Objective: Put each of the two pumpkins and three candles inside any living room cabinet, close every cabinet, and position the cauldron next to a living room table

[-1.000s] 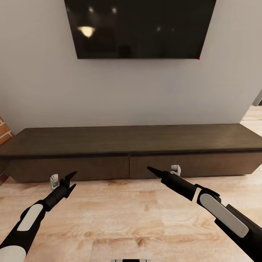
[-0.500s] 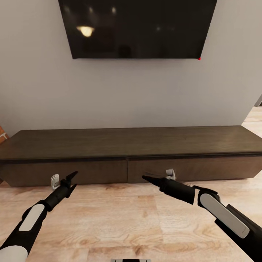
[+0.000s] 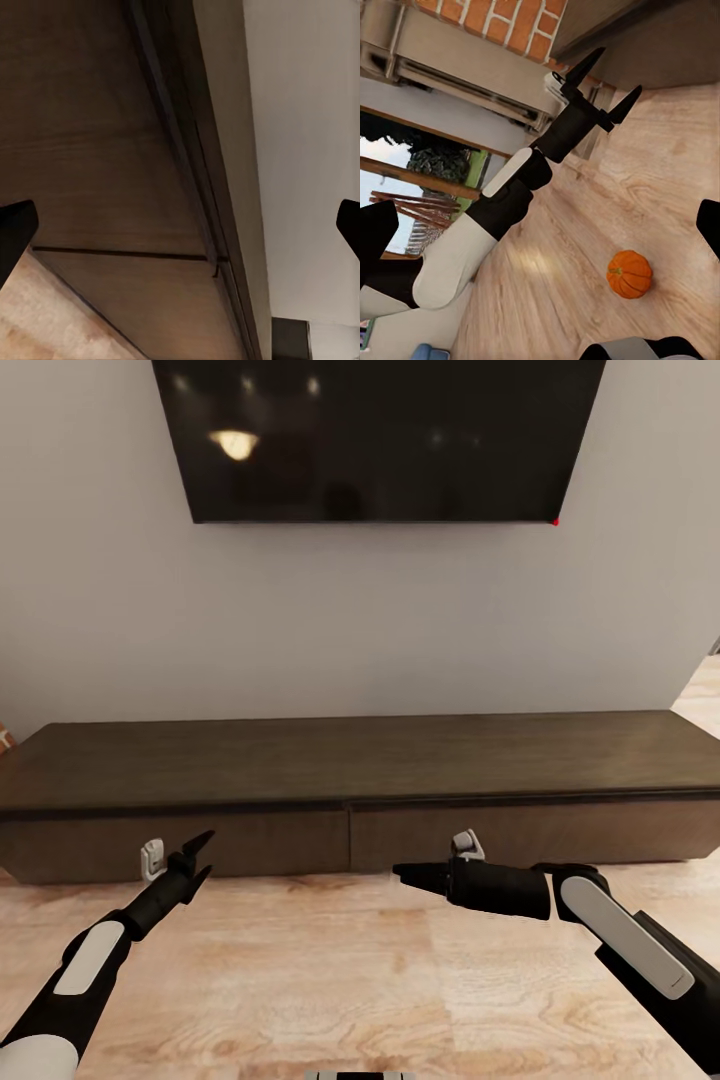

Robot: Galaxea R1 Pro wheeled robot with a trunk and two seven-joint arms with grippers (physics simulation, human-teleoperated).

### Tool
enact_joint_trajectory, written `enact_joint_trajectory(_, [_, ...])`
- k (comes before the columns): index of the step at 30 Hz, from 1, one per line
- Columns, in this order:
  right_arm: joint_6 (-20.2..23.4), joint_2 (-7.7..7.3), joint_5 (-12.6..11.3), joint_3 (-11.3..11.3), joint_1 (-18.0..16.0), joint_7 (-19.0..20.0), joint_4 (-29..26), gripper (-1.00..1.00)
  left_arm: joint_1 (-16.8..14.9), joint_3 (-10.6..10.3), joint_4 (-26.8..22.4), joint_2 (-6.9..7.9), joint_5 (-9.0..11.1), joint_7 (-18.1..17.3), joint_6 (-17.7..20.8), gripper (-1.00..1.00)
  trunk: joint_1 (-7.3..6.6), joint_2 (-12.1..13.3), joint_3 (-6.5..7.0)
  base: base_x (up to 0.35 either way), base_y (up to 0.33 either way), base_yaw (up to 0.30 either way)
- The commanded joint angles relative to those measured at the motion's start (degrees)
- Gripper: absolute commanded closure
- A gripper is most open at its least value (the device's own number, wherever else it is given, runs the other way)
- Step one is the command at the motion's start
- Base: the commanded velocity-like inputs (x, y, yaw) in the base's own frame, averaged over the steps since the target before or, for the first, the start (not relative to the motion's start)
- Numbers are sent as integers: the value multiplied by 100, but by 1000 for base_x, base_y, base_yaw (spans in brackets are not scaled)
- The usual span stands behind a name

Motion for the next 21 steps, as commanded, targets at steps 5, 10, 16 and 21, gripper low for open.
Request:
enact_joint_trajectory(5, [13, -4, 8, 2, -6, 26, 3, -100, -3, 13, 3, -2, 36, -2, 49, -100, 0, -2, -5, 99, 0, 0])
enact_joint_trajectory(10, [14, -4, 8, -1, -6, 26, 4, -100, -5, 15, 4, -2, 45, -1, 44, -100, 0, -2, -5, 93, 0, 0])
enact_joint_trajectory(16, [14, 4, 8, 0, -6, 22, 4, -100, -2, 19, 4, -2, 54, -2, 41, -100, 0, -2, -5, 93, 0, 0])
enact_joint_trajectory(21, [13, 5, 8, 0, -6, 24, 4, -100, -2, 20, 6, -2, 80, -2, -28, -100, 0, -2, -5, 84, 0, 0])
